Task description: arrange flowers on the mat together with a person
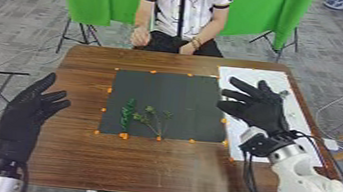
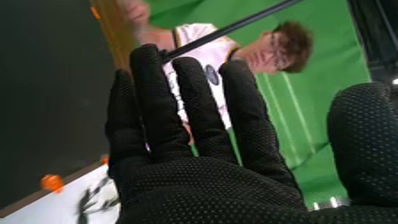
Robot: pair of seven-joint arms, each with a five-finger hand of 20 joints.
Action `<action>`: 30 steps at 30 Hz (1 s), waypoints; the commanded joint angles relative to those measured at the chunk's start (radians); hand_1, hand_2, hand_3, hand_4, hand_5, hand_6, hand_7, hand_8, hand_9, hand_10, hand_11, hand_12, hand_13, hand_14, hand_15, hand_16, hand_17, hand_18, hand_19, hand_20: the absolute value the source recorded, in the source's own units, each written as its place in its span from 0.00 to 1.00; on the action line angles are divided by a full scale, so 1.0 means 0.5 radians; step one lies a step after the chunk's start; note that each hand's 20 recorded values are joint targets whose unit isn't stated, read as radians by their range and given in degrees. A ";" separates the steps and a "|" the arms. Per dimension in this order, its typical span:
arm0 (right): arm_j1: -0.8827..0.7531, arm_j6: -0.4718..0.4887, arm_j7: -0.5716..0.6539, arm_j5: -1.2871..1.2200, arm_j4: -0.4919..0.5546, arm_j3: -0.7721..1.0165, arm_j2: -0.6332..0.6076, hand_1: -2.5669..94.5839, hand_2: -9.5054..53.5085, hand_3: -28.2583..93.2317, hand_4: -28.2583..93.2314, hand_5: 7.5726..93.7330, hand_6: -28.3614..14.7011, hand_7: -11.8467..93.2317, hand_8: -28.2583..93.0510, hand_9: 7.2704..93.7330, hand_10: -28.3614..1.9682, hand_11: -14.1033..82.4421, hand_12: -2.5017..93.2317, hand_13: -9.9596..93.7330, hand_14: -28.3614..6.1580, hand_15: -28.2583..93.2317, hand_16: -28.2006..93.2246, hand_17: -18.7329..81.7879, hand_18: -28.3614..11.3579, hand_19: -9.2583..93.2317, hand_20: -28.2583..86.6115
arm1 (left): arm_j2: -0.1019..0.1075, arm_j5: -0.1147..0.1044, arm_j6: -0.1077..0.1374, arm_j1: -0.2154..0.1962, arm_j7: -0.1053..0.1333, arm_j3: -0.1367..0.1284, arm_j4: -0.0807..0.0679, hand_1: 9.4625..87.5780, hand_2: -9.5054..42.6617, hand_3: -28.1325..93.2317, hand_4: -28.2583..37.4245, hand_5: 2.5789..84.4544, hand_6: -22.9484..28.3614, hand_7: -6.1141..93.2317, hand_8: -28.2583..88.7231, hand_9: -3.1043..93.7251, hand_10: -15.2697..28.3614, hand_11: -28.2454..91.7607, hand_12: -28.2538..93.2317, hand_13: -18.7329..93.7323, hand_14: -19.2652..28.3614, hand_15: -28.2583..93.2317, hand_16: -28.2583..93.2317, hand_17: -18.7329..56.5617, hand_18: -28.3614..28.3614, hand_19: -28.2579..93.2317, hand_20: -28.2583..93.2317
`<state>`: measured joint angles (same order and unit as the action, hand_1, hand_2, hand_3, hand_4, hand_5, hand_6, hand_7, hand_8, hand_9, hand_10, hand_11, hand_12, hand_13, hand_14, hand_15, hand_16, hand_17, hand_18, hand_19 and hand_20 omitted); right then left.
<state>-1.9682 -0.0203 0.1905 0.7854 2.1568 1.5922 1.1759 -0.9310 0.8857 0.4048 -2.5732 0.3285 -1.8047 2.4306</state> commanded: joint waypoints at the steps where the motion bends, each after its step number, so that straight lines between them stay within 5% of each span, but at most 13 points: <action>1: -0.061 0.039 -0.066 0.069 0.017 0.039 0.031 0.19 0.30 0.82 0.02 0.48 0.56 0.21 0.16 0.47 0.28 0.28 0.18 0.47 0.15 0.59 0.32 0.27 0.03 0.61 0.36 | 0.014 -0.028 0.029 -0.008 0.023 0.057 -0.008 0.08 0.26 0.85 0.00 0.34 0.54 0.21 0.15 0.36 0.79 0.44 0.33 0.36 0.96 0.65 0.16 0.11 0.94 0.64 0.30; 16: -0.019 0.063 -0.047 0.077 -0.017 0.023 0.031 0.18 0.30 0.83 0.01 0.48 0.57 0.21 0.16 0.48 0.28 0.28 0.18 0.47 0.14 0.59 0.32 0.26 0.02 0.60 0.38 | 0.041 -0.044 0.044 0.105 -0.019 0.113 -0.028 0.08 0.28 0.85 0.00 0.34 0.55 0.21 0.15 0.37 0.81 0.45 0.33 0.36 0.97 0.65 0.16 0.11 0.94 0.64 0.31; 30: -0.003 0.073 -0.037 0.084 -0.023 0.011 0.028 0.18 0.29 0.84 0.01 0.49 0.57 0.21 0.16 0.48 0.27 0.28 0.18 0.47 0.14 0.60 0.32 0.26 0.03 0.60 0.38 | 0.034 -0.036 0.049 0.117 -0.045 0.120 -0.030 0.08 0.29 0.85 0.00 0.35 0.56 0.21 0.15 0.37 0.81 0.46 0.33 0.36 0.97 0.66 0.15 0.11 0.94 0.65 0.31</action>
<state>-1.9696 0.0079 0.1716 0.8184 2.1459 1.6039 1.1838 -0.9116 0.8689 0.4173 -2.5107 0.3135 -1.7514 2.4223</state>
